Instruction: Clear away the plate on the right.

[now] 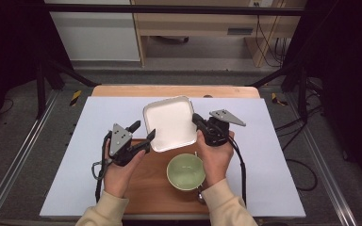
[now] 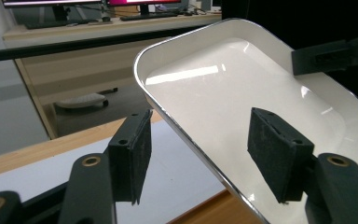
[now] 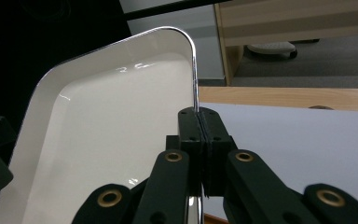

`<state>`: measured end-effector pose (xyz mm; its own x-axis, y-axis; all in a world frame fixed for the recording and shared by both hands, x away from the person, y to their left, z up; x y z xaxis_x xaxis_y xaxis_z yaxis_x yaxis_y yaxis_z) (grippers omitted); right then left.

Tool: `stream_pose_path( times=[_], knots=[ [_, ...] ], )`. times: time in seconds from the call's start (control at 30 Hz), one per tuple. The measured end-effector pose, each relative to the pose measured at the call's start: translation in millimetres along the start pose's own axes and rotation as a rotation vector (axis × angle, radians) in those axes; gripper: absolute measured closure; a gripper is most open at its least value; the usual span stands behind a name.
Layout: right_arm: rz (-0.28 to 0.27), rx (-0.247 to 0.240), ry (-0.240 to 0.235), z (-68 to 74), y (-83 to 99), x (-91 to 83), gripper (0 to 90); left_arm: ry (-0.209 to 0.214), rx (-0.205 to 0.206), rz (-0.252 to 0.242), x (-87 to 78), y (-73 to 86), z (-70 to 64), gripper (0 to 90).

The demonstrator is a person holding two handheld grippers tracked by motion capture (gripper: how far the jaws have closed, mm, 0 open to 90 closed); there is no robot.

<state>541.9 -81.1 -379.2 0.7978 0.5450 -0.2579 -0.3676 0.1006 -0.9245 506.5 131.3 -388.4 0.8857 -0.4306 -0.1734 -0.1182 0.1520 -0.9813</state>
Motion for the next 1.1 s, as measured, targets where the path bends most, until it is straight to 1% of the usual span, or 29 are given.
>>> stream_pose_path(
  times=[0.03,0.13,0.17,0.23,0.3,0.37,0.4,0.43,0.47,0.5,0.57,0.63,0.77,0.87,0.9,0.97,1.03,1.1],
  knots=[
    [-0.003,0.004,0.001,-0.5,0.0,0.5,89.2,-0.011,-0.004,0.012,2.7,-0.2,0.0,41.7],
    [-0.005,0.007,0.008,-1.6,0.0,1.4,89.2,-0.032,-0.018,0.025,7.8,2.0,0.1,44.0],
    [-0.003,0.009,0.009,-1.8,0.0,1.2,89.2,-0.037,-0.029,0.028,9.7,4.0,0.2,44.5],
    [-0.008,0.013,0.013,-2.3,-0.6,1.2,89.3,-0.035,-0.047,0.026,12.2,6.1,0.4,44.6],
    [-0.011,0.015,0.016,-2.6,-0.9,1.1,89.2,-0.046,-0.037,0.029,14.0,8.0,0.1,43.7],
    [-0.015,0.016,0.02,-2.4,-1.0,1.4,89.2,-0.046,-0.058,0.025,16.0,8.5,-0.6,44.9],
    [-0.015,0.014,0.023,-2.2,-0.9,1.6,89.2,-0.05,-0.06,0.022,16.5,8.3,-0.7,46.4],
    [-0.016,0.018,0.025,-1.6,-0.7,1.7,89.3,-0.051,-0.063,0.021,17.0,8.0,-0.8,49.4],
    [-0.017,0.017,0.025,-1.1,-0.6,2.1,89.2,-0.047,-0.078,0.019,18.0,7.8,-0.8,51.9],
    [-0.019,0.016,0.026,-0.3,-0.3,2.6,89.2,-0.045,-0.087,0.016,18.6,7.6,-0.7,56.7],
    [-0.018,0.019,0.03,1.1,0.4,3.4,89.2,-0.056,-0.13,0.013,19.8,7.5,1.8,62.5],
    [-0.016,0.019,0.036,1.3,1.3,4.1,89.2,-0.074,-0.157,0.003,19.4,6.8,5.3,68.8],
    [0.005,0.022,0.035,4.9,6.2,6.2,88.8,-0.123,-0.176,-0.011,20.2,5.0,10.2,76.8],
    [0.016,0.009,0.039,7.5,8.6,6.6,88.7,-0.145,-0.176,-0.024,21.0,2.8,12.6,81.4],
    [0.022,0.006,0.041,8.1,9.5,6.9,88.6,-0.153,-0.176,-0.035,20.9,1.0,13.4,82.7],
    [0.025,0.005,0.036,9.7,10.6,7.6,88.6,-0.16,-0.168,-0.057,20.5,-2.4,14.0,85.2],
    [0.025,0.0,0.029,11.0,11.5,8.3,88.6,-0.161,-0.174,-0.077,19.0,-6.6,15.6,87.9],
    [0.028,-0.003,0.02,12.8,12.7,9.1,88.3,-0.165,-0.169,-0.084,18.2,-8.8,17.0,88.8]
  ],
)
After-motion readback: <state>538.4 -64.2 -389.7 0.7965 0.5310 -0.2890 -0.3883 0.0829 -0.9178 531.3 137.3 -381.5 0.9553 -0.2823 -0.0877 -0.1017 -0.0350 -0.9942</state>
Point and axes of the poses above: each handheld gripper's, and its own axes: x roughly forward along the jaws, y roughly out of its underside, z roughly to its left, the point moved 6 cm from there along x, roughly forward along the jaws, and after that the axes turned 5 degrees about -y, right-handed, at the moved point
